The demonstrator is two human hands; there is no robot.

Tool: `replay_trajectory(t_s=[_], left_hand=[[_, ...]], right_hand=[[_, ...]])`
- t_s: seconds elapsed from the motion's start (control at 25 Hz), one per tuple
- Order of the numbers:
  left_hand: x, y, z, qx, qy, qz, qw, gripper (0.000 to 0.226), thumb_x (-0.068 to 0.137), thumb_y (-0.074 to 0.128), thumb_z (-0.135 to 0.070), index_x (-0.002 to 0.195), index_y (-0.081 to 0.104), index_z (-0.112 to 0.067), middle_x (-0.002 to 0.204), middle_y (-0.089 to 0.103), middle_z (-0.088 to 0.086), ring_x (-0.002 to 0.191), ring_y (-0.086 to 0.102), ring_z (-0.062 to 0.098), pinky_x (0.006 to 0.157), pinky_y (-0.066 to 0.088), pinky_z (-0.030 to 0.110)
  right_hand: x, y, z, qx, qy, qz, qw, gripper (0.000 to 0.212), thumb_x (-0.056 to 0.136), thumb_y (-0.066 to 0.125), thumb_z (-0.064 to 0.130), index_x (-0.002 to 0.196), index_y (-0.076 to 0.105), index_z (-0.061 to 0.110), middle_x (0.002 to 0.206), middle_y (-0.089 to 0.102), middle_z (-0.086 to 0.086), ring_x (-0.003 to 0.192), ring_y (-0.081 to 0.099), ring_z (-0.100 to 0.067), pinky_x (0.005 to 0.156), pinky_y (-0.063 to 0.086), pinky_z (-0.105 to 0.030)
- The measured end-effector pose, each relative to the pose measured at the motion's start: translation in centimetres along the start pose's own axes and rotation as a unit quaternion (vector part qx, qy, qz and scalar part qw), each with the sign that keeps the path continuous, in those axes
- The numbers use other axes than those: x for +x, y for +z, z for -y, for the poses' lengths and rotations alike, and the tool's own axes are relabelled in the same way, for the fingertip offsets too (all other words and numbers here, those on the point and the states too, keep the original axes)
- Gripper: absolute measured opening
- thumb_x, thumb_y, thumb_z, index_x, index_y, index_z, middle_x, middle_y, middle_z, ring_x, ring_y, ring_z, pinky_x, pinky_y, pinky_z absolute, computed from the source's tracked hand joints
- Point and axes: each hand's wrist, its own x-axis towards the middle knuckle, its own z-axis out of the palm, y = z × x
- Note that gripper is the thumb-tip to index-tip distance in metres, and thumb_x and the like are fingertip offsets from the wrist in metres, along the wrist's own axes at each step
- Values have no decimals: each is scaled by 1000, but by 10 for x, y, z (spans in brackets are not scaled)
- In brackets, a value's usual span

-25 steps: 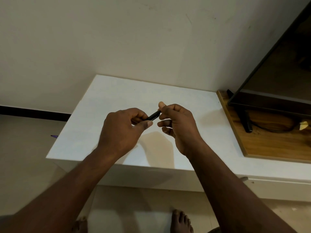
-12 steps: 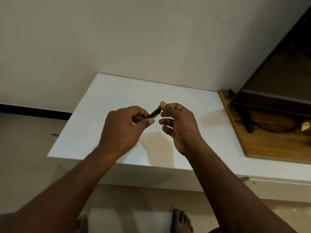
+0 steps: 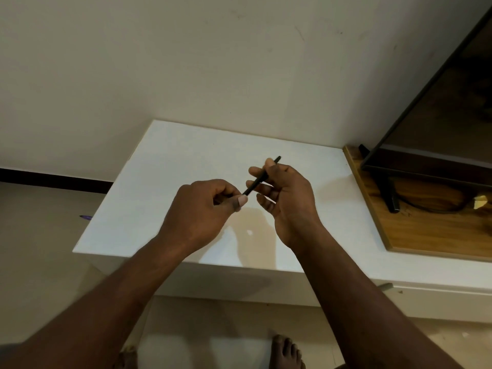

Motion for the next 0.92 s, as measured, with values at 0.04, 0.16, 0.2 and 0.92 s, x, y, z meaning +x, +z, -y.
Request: replay_trajectory(t_s=[0.04, 0.16, 0.2, 0.92], left_hand=[[-1, 2, -1, -2, 2, 12, 1000, 15, 90, 73, -46, 91, 78, -32, 78, 75, -17, 78, 69, -1, 70, 52, 21], [-6, 10, -2, 10, 15, 40, 999, 13, 87, 75, -47, 86, 77, -34, 72, 74, -18, 75, 67, -5, 64, 46, 18], [-8, 13, -3, 17, 19, 44, 999, 13, 87, 76, -47, 84, 76, -35, 70, 73, -18, 74, 67, -6, 62, 44, 18], [-12, 18, -3, 11, -30, 121, 992, 12, 98, 66, -31, 100, 78, -29, 87, 78, -16, 84, 70, -2, 73, 46, 15]], right_hand=[[0, -1, 0, 21, 1, -8, 1000, 22, 106, 62, 35, 109, 66, 13, 101, 84, 2, 90, 81, -17, 82, 57, -35], [-2, 3, -4, 75, 17, -8, 997, 29, 108, 57, 40, 103, 68, 14, 81, 77, 3, 73, 75, -16, 73, 57, -35], [-4, 5, -6, 93, 22, 1, 995, 33, 109, 55, 43, 102, 69, 13, 75, 70, 2, 67, 69, -15, 68, 55, -33], [7, -11, 2, 299, 94, -9, 950, 63, 100, 49, 64, 56, 41, 19, 51, 26, 5, 41, 19, -12, 44, 16, -25]])
